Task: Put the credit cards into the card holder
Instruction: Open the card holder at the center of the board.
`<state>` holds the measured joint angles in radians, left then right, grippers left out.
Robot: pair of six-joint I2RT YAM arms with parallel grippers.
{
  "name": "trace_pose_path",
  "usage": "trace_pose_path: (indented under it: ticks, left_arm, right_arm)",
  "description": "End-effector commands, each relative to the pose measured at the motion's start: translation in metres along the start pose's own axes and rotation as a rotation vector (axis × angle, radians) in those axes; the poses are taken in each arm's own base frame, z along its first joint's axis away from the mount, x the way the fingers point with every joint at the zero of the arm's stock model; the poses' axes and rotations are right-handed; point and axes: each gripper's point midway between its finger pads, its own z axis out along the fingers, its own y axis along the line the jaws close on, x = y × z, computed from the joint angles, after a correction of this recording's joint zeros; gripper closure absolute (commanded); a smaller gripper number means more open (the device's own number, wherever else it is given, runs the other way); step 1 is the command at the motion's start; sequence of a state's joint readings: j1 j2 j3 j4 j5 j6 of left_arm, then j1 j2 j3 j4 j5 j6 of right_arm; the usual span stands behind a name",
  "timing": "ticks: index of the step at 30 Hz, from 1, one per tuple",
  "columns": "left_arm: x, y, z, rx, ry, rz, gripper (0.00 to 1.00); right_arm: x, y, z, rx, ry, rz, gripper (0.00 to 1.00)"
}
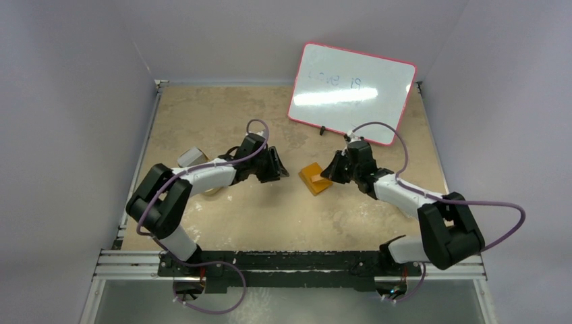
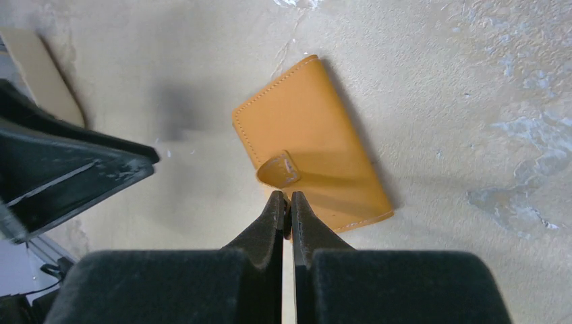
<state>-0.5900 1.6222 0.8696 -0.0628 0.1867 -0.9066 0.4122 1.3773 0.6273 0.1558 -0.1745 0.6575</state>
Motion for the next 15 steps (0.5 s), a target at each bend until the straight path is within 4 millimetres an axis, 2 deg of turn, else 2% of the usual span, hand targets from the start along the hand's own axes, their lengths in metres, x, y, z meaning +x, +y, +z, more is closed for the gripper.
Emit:
trace_pose_path:
  ticks: [1, 4, 10, 12, 15]
  left_arm:
    - [-0.006, -0.033, 0.012, 0.166, -0.014, -0.046, 0.58]
    - [-0.013, -0.031, 0.01, 0.14, -0.046, -0.049, 0.58]
    - [-0.035, -0.013, -0.009, 0.045, -0.107, -0.06, 0.58]
    - [-0.042, -0.005, -0.017, 0.015, -0.123, -0.066, 0.59]
    - [-0.048, 0.007, -0.03, -0.042, -0.141, -0.041, 0.59]
  right_arm:
    - [-0.014, 0.023, -0.017, -0.104, -0.045, -0.05, 1.0]
    - [-0.02, 0.043, -0.021, -0.167, -0.036, -0.082, 1.0]
    - [0.008, 0.107, -0.036, -0.334, 0.043, -0.059, 1.0]
    - [0.008, 0.126, -0.043, -0.416, 0.054, -0.028, 1.0]
    - [0.009, 0.138, -0.048, -0.474, 0.076, 0.009, 1.0]
